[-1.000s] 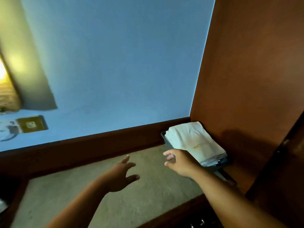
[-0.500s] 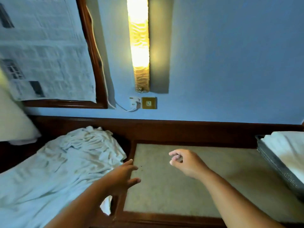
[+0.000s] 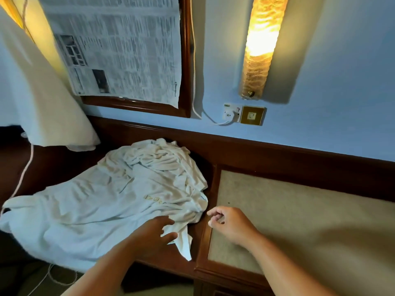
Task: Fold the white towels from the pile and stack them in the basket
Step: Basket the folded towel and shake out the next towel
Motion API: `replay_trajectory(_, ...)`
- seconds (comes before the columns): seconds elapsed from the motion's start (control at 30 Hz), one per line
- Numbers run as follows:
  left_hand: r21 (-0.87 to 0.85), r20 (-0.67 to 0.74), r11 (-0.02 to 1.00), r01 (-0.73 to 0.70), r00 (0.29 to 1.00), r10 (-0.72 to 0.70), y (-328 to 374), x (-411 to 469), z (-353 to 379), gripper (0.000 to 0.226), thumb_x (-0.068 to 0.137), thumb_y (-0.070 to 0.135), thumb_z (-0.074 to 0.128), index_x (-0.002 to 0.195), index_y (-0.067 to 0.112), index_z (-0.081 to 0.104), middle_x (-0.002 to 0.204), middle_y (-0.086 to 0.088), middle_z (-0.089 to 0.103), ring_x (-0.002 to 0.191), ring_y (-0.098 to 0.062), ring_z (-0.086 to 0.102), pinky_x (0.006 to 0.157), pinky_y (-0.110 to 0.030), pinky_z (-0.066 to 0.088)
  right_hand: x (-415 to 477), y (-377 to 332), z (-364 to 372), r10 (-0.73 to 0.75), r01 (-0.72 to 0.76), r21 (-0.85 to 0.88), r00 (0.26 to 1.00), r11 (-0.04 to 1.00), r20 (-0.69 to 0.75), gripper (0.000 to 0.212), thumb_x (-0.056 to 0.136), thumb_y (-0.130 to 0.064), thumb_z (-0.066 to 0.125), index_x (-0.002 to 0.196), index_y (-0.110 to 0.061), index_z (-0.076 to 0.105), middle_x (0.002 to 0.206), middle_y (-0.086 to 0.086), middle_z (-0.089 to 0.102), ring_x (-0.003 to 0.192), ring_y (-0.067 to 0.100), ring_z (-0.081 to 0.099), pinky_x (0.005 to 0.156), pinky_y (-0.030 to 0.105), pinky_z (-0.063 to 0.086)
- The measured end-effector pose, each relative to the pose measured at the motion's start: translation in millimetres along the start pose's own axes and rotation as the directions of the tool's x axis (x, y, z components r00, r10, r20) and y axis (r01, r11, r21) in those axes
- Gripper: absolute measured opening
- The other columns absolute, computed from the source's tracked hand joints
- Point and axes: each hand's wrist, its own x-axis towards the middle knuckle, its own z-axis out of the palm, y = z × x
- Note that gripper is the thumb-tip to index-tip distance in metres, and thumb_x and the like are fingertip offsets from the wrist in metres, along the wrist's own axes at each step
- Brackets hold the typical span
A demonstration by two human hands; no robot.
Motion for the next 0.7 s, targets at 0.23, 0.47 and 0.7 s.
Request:
replay_trajectory(0.23,-0.038,-0.013,0.998,0.053,0.998,-0.054,-31,21,-13,0.041,0.09,0.054,0.066,0.127,0.048,0.049,0.135,0.027,0.051,0.106,0.003,0.061,0.076,-0.005,0.042,69,-8,12,0.016,-0.01,-0.054,0.995,0.998,0.101,0.024,0.091,-0.029,0.059,0.114,-0.032,0.067,0.1,-0.005,0.072,0.081,0.006,0.067,0.075,0.023,0.055)
replay_trajectory(0.47,-0.047,-0.017,0.998,0.048,0.999,-0.048,-78,57,-41,0.031,0.094,0.052,0.062,0.121,0.05,0.046,0.135,0.025,0.05,0.106,0.004,0.062,0.078,-0.005,0.042,116,-14,62,0.09,-0.079,-0.065,0.976,0.995,0.197,0.025,0.092,-0.032,0.057,0.115,-0.033,0.065,0.088,-0.008,0.068,0.074,0.003,0.064,0.076,0.024,0.054)
replay_trajectory(0.7,0.019,0.106,0.998,-0.055,0.993,0.053,-134,127,-78,0.026,0.093,0.053,0.062,0.114,0.052,0.048,0.133,0.024,0.054,0.1,0.006,0.064,0.079,-0.002,0.043,181,-11,91,0.263,-0.263,-0.004,0.962,0.965,0.076,0.029,0.091,-0.033,0.065,0.12,-0.028,0.065,0.101,-0.013,0.066,0.092,0.005,0.062,0.085,0.025,0.054)
